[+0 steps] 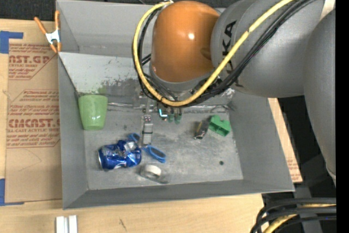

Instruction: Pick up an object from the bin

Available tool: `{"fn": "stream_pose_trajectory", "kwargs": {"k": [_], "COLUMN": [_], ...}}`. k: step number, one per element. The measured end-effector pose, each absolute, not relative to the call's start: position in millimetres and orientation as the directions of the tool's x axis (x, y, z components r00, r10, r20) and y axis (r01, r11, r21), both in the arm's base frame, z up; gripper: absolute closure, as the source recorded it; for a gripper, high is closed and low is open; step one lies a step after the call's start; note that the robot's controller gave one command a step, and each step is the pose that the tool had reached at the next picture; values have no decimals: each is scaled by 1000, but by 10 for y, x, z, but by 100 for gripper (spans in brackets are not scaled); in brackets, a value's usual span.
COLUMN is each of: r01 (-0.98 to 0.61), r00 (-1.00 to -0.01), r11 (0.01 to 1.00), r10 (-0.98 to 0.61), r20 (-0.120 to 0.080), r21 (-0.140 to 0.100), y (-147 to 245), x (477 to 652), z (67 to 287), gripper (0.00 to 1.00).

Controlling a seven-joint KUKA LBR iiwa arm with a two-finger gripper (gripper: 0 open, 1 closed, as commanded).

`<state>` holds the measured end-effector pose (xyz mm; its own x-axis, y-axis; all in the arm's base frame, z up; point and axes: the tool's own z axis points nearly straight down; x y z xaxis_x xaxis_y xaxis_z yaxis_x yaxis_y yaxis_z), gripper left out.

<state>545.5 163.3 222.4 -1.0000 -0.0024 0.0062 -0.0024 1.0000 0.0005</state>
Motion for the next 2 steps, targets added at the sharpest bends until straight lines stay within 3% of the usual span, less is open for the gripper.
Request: {"fn": "stream_pose_trajectory", "kwargs": {"k": [1, 2], "r01": [-226, -167], "r00": [-974, -986], "r11": [974, 986], "r10": [-226, -167], "r20": [8, -8], "r21": [0, 4], "y": [1637, 2242], "x": [4940, 4826], "z": [808, 777], "gripper": [0, 0]}}
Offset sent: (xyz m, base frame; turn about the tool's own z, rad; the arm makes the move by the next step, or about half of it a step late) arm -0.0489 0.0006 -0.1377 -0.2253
